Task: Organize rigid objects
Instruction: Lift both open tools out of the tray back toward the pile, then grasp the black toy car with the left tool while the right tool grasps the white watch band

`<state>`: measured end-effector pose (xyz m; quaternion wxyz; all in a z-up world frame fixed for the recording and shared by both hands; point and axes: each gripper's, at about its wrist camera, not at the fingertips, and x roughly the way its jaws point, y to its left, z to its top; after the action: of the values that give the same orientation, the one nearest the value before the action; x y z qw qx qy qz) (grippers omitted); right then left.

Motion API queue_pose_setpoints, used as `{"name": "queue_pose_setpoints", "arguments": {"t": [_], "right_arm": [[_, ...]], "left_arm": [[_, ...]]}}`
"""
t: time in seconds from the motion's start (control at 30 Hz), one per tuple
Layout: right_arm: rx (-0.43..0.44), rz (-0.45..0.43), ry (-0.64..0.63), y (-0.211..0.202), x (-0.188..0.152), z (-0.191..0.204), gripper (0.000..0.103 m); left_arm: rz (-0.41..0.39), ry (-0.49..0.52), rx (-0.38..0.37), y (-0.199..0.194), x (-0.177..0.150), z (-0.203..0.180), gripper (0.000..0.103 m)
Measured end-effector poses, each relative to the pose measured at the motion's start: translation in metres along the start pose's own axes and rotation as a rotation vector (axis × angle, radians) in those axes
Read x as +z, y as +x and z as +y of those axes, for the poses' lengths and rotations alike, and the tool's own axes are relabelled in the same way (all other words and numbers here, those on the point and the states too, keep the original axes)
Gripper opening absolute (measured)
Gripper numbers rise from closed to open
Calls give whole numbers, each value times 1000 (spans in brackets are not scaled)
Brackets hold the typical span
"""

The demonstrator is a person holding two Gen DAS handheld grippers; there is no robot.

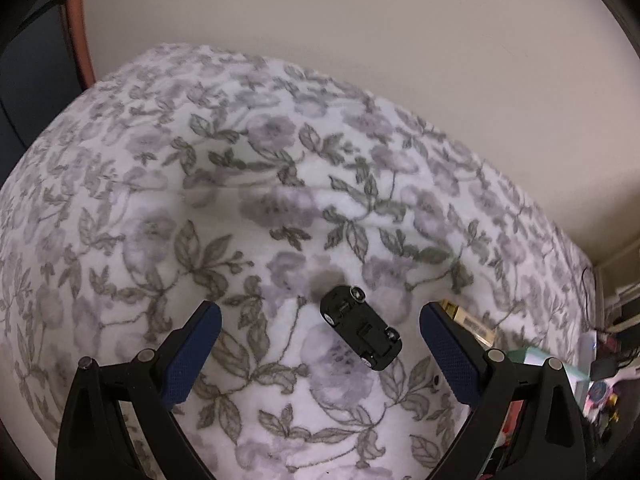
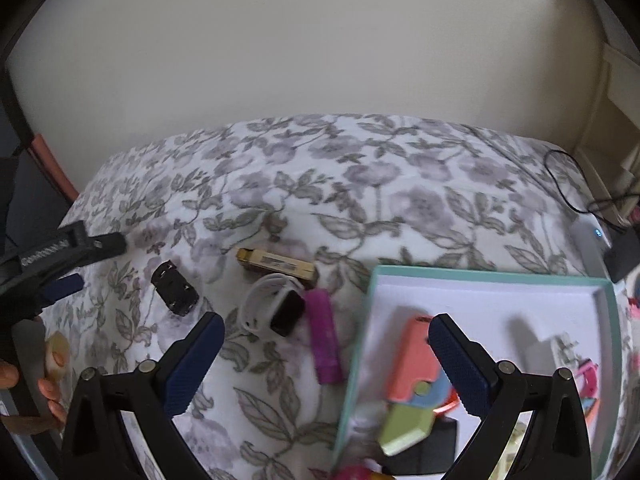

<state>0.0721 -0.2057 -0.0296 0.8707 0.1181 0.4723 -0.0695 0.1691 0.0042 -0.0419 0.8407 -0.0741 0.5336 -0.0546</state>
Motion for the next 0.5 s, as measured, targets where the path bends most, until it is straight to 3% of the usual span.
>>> {"name": "queue_pose_setpoints", "arguments": {"t": [0.17,0.5], "right_arm": [[0,50,-32,21,2,18,101],[-13,97,-80,55,0,37,91]], "left_arm": [[83,10,-15,27,-4,-4,99],[125,6,-14,51,-3,-11,99]]}}
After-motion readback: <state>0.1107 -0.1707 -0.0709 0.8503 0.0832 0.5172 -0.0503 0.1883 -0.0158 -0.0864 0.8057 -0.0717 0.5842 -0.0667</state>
